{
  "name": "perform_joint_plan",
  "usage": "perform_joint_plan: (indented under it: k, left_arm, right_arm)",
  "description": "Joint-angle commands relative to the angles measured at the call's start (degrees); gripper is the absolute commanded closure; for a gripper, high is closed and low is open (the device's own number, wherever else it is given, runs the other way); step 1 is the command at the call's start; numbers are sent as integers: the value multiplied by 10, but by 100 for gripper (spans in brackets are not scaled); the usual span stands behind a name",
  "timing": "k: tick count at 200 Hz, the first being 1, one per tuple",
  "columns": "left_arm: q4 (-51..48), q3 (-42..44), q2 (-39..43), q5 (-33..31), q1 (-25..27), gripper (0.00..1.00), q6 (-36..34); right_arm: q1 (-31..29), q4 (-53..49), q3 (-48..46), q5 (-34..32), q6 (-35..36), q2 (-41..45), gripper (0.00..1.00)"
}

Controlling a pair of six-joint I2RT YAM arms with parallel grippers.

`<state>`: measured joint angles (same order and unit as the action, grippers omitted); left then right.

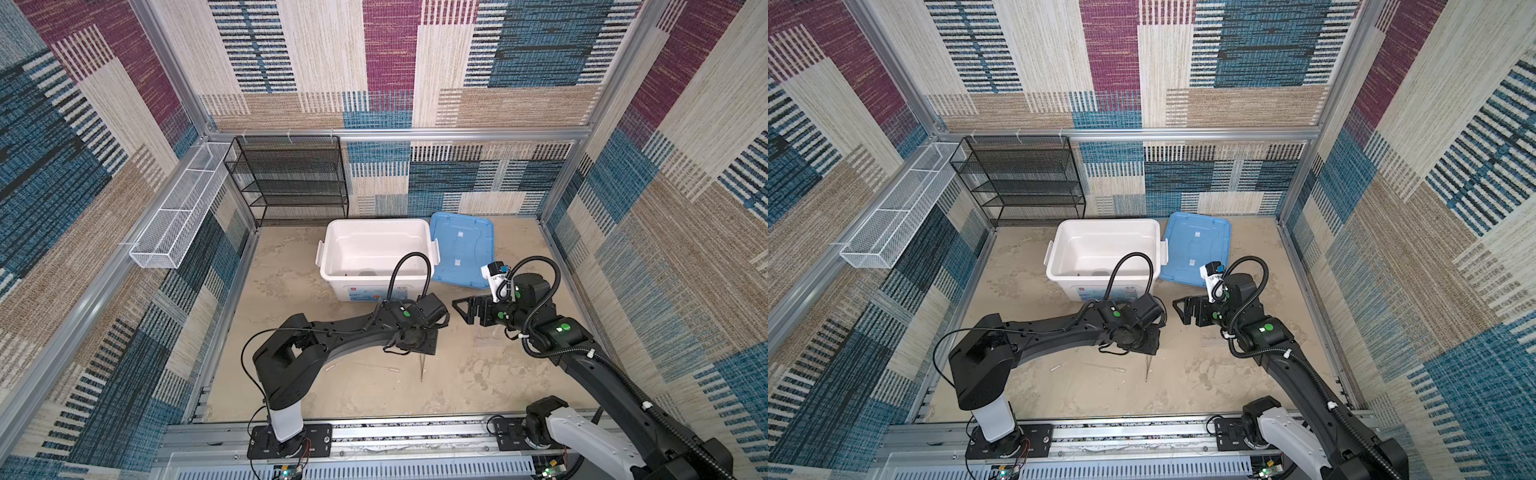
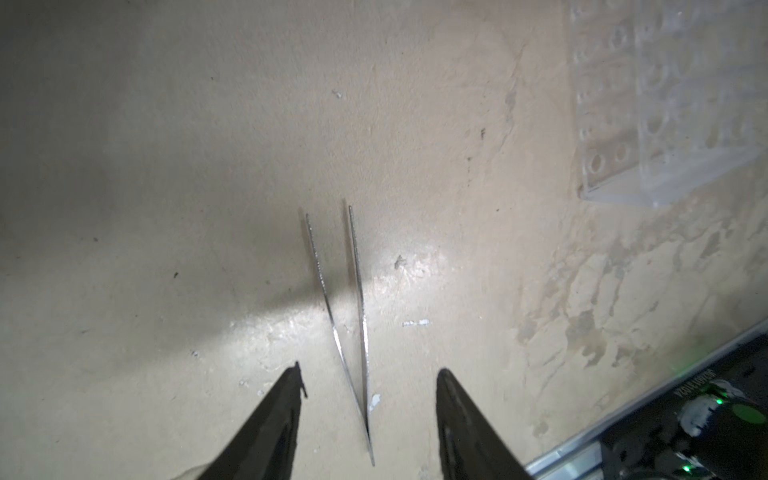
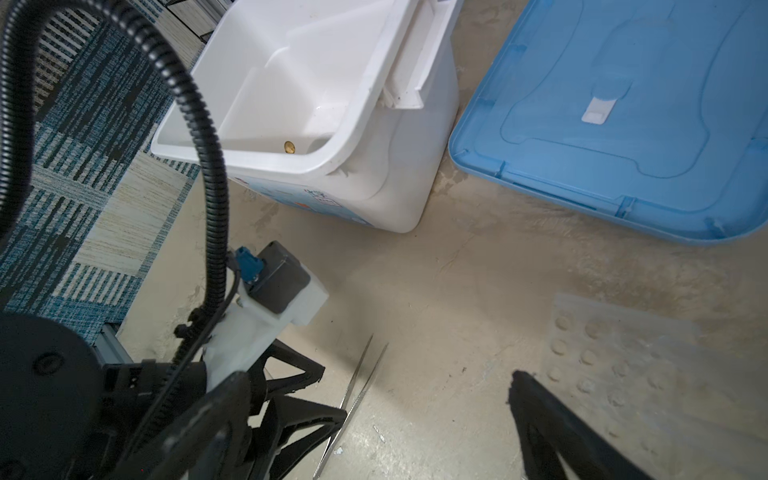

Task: Organize the chemistry lab equipment
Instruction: 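Lower the left gripper onto the metal tweezers and close on them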

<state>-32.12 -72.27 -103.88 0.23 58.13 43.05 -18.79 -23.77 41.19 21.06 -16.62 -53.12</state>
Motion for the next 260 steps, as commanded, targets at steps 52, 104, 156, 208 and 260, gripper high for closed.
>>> perform_joint_plan:
  k: [52, 104, 156, 208, 260]
  left_arm:
    - [-42, -28, -57, -11, 5, 50, 18]
    - [-58, -43, -82, -10, 7, 58, 20]
    - [-81, -55, -97, -33, 7, 64, 13]
    - [-97, -52, -97, -56, 7, 74, 6]
    - [-100, -60, -112, -48, 7, 79, 1]
  right_arm:
    - [0, 1, -12, -20, 11, -1, 2]
    - [-1, 7, -16, -47, 5, 4, 3]
    - [0, 7, -19, -55, -12, 6, 4]
    - [0, 17, -32, -63, -30, 11, 5]
    - [-1, 27, -38, -66, -39, 13, 6]
